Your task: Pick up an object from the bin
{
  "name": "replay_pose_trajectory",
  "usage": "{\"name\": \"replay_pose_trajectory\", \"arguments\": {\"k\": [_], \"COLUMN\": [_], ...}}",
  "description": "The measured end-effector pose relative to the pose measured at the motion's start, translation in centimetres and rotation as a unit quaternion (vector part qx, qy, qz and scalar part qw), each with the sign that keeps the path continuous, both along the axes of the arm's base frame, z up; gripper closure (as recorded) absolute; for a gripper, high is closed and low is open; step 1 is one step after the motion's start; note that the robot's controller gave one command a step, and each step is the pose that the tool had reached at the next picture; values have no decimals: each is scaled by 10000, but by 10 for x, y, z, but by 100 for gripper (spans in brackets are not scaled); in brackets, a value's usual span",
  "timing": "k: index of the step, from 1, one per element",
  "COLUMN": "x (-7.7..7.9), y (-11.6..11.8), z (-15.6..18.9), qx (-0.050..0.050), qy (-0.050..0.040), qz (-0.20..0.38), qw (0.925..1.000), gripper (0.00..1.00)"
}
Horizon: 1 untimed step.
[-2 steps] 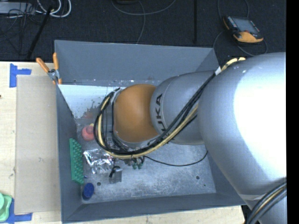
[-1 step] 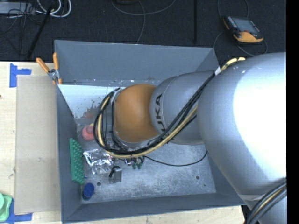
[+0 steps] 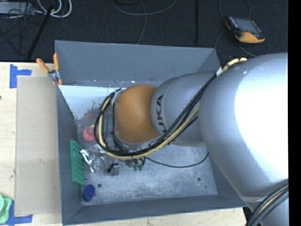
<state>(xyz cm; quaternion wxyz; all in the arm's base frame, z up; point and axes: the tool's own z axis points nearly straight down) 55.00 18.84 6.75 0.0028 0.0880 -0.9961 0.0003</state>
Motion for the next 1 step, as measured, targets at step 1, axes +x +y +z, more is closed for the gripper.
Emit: {"name": "replay_pose_trajectory", "arguments": {"k": [1], "x": [2], "y": [1], "z": [88], "qx": [19], "qy": [-67], "qz": [-14], "qw": [10000], "gripper": [100]}}
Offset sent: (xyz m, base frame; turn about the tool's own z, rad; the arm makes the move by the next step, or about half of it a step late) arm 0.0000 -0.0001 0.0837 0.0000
